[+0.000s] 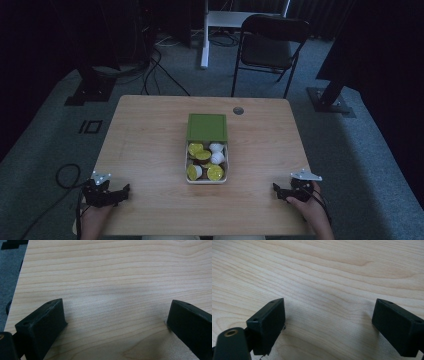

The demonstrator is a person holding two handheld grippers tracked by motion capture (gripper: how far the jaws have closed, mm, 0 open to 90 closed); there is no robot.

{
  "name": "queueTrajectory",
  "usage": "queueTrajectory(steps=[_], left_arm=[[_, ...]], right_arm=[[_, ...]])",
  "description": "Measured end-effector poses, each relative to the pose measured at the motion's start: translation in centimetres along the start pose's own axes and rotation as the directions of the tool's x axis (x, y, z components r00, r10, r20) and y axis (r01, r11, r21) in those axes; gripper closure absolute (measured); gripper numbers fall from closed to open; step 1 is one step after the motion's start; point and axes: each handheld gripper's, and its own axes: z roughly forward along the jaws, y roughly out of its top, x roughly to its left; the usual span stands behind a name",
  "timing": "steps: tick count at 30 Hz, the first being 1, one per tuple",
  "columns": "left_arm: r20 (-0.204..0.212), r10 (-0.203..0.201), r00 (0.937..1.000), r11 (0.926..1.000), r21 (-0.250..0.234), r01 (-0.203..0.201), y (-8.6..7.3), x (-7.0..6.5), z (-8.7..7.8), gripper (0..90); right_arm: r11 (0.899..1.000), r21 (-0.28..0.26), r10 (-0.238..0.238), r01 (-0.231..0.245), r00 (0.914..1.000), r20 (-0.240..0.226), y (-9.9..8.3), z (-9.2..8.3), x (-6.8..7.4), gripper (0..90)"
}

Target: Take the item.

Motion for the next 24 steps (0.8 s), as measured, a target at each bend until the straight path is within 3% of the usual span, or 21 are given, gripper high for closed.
queueTrajectory(steps=[24], left_arm=[[0.01, 0.011, 0.9999, 0.9999, 0.0, -0.011, -0.03, 0.05, -0.02, 1.8]], right_arm=[[1.0, -0.001, 0.002, -0.002, 1.0, 0.002, 0.0, 0.02, 0.05, 11.0]])
